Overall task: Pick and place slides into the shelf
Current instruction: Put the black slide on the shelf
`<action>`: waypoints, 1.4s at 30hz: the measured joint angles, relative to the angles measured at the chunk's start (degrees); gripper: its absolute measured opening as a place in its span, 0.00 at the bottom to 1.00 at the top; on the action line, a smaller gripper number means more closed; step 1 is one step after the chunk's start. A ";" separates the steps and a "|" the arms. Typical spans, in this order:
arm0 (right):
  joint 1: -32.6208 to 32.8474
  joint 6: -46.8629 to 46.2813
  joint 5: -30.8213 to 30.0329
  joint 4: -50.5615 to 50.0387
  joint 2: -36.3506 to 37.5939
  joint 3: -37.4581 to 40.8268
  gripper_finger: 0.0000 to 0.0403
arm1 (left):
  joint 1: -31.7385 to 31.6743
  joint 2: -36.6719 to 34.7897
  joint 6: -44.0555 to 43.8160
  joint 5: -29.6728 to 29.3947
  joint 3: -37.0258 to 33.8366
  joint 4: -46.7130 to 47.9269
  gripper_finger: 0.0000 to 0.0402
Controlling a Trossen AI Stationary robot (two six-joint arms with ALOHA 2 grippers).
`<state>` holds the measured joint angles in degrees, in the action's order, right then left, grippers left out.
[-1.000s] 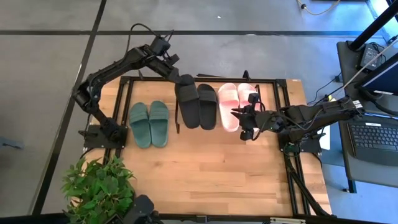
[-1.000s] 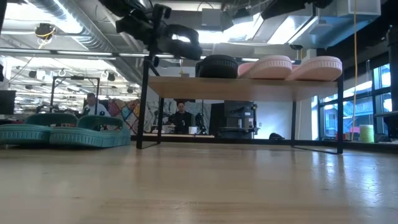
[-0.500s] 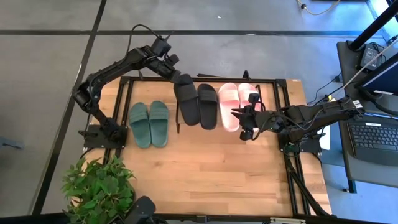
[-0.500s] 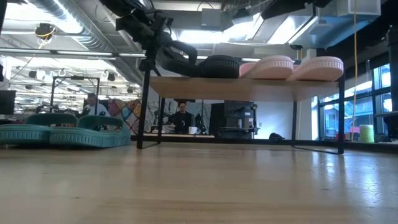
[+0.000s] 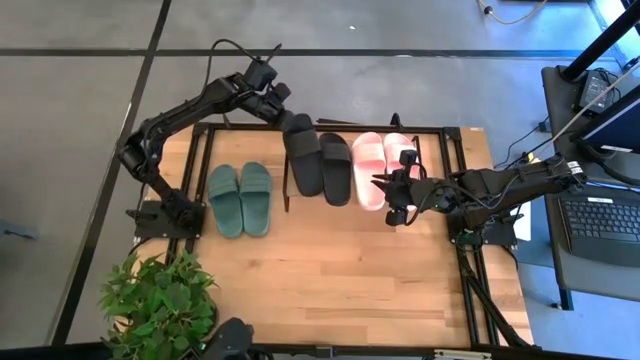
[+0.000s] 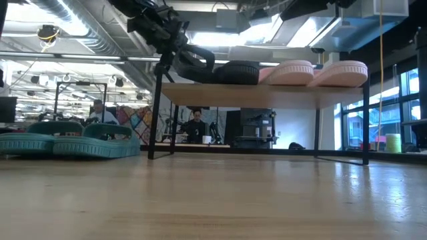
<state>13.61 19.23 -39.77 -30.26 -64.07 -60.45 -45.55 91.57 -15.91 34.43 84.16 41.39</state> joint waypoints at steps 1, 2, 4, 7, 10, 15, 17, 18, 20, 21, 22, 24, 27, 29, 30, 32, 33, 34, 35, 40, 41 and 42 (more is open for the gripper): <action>0.00 -0.16 0.00 0.00 0.00 0.00 0.14 | 0.14 0.00 0.00 -0.33 0.00 -0.32 0.19; 0.00 -0.41 0.00 0.00 0.00 0.00 0.14 | 0.28 0.00 0.02 -0.87 0.00 -0.67 0.20; 0.00 -0.63 0.00 -0.01 0.00 0.00 0.14 | 0.56 0.00 0.34 -1.20 0.00 -0.93 0.21; 0.00 -0.66 0.00 -0.02 -0.02 0.00 0.14 | 0.85 0.00 1.77 -1.20 0.00 -1.23 0.23; 0.00 -0.66 0.00 -0.02 -0.02 0.00 0.14 | 0.89 0.00 1.95 -1.20 0.00 -1.23 0.26; 0.01 -0.77 0.00 -0.02 -0.02 -0.02 0.14 | 0.89 0.00 1.93 -1.91 0.00 -1.46 0.36; 0.00 -0.77 0.00 -0.02 -0.02 -0.02 0.14 | 0.89 0.00 1.69 -3.48 0.00 -1.68 0.39; 0.00 -0.77 0.00 -0.02 -0.02 -0.02 0.14 | 0.89 0.00 1.71 -4.40 0.00 -1.73 0.41; 0.02 -0.97 0.00 -0.02 -0.02 -0.02 0.14 | 0.89 -0.02 1.69 -6.48 0.00 -1.73 0.44; 0.01 -0.97 0.00 -0.02 -0.02 -0.02 0.14 | 0.89 -0.02 1.69 -7.69 0.00 -1.73 0.45; 0.00 -0.97 0.00 -0.02 -0.02 -0.02 0.14 | 0.89 -0.02 1.92 -9.02 0.00 -1.74 0.45; 0.00 -1.01 0.00 -0.02 -0.02 -0.02 0.14 | 0.89 -0.02 3.25 -11.82 0.00 -1.76 0.46; 0.00 -1.10 0.00 -0.02 -0.04 -0.02 0.14 | 0.89 -0.02 4.68 -15.82 0.00 -1.95 0.46; 0.00 -1.13 0.00 -0.02 -0.04 -0.02 0.14 | 0.89 -0.02 5.63 -18.18 0.00 -2.75 0.46; 0.01 -1.15 0.00 -0.02 -0.04 -0.02 0.14 | 0.89 -0.02 6.02 -19.13 0.00 -3.32 0.46; 0.01 -1.17 0.00 -0.02 -0.04 -0.02 0.14 | 0.89 -0.02 6.22 -20.62 0.00 -4.74 0.46; 0.02 -1.17 0.00 -0.02 -0.04 -0.02 0.14 | 0.89 -0.02 6.21 -20.98 0.00 -5.50 0.46; 0.00 -1.17 0.00 -0.02 -0.04 -0.02 0.14 | 0.89 -0.02 6.19 -21.23 0.00 -6.23 0.46; 0.00 -1.17 0.00 -0.02 -0.04 -0.02 0.14 | 0.89 -0.04 6.19 -21.29 0.00 -6.79 0.46; 0.00 -1.17 0.00 -0.02 -0.04 -0.02 0.14 | 1.09 -0.04 6.11 -21.35 2.78 -4.20 0.46; 0.00 -1.17 0.00 -0.02 -0.04 -0.02 0.14 | 1.29 -0.06 6.09 -21.44 3.87 -2.58 0.46; 0.00 -1.19 0.00 -0.02 -0.04 -0.02 0.14 | 1.57 -0.09 6.04 -21.88 5.04 -0.67 0.46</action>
<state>13.61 18.04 -39.77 -30.28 -64.12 -60.47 -43.98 91.48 -9.86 12.55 89.20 40.73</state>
